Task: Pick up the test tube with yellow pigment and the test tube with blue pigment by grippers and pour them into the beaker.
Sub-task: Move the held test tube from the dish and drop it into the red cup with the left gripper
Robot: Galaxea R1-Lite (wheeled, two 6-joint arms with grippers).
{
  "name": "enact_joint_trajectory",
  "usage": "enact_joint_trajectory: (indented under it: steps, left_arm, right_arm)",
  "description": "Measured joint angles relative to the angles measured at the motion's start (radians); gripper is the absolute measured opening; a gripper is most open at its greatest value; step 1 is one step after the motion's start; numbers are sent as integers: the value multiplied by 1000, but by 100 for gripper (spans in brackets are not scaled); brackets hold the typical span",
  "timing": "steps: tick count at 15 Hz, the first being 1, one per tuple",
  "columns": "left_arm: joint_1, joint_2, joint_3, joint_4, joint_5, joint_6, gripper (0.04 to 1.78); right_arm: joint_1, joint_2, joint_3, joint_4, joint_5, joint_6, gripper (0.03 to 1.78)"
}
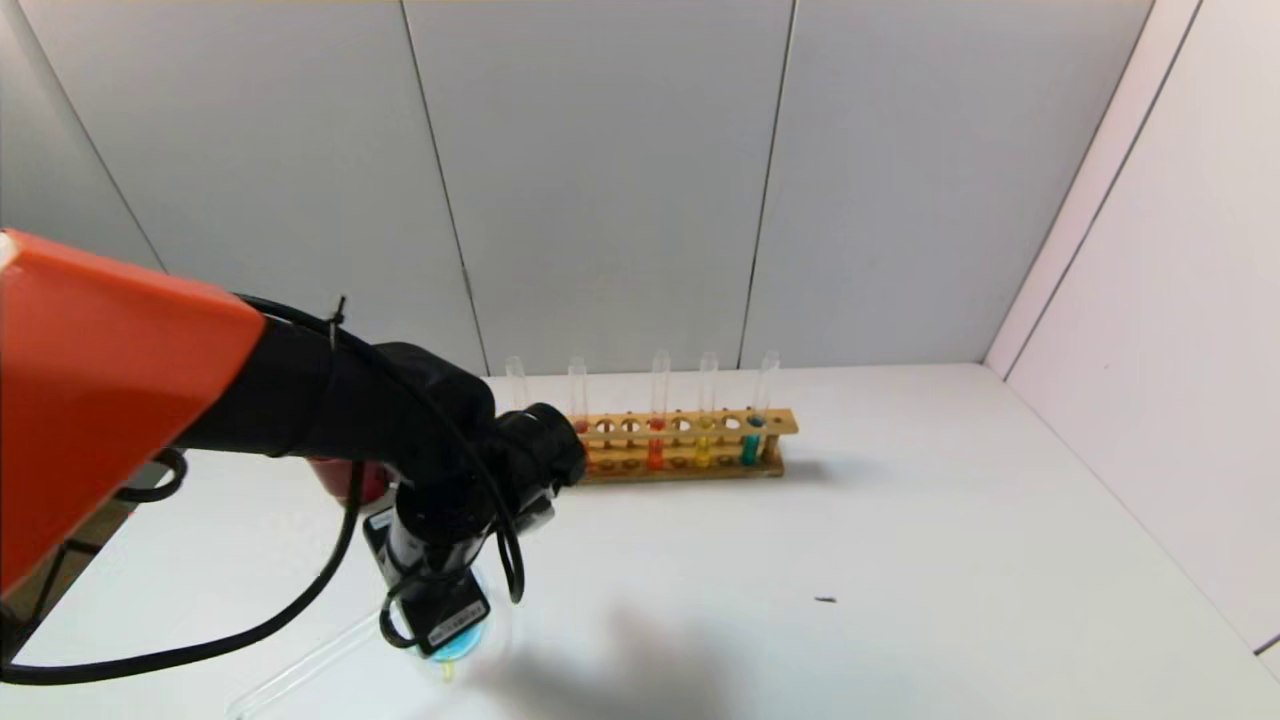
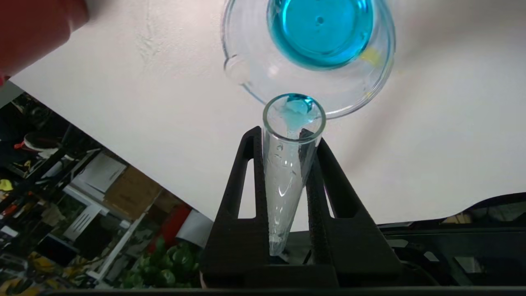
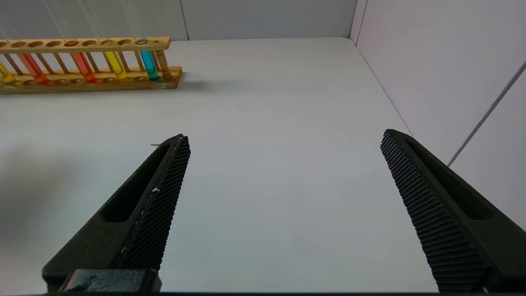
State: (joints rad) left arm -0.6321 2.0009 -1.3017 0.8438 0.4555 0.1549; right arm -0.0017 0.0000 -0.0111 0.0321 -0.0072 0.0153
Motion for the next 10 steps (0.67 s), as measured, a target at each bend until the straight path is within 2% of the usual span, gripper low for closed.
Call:
enact_joint_trajectory:
  steps: [5, 10]
  left_arm:
    - [44, -183, 64, -67, 0, -41, 31]
    - [116, -344, 164, -285, 5, -50, 31]
  right_arm:
    - [0, 0, 0, 0, 0, 0, 170]
    - [0, 0, 0, 0, 0, 0, 170]
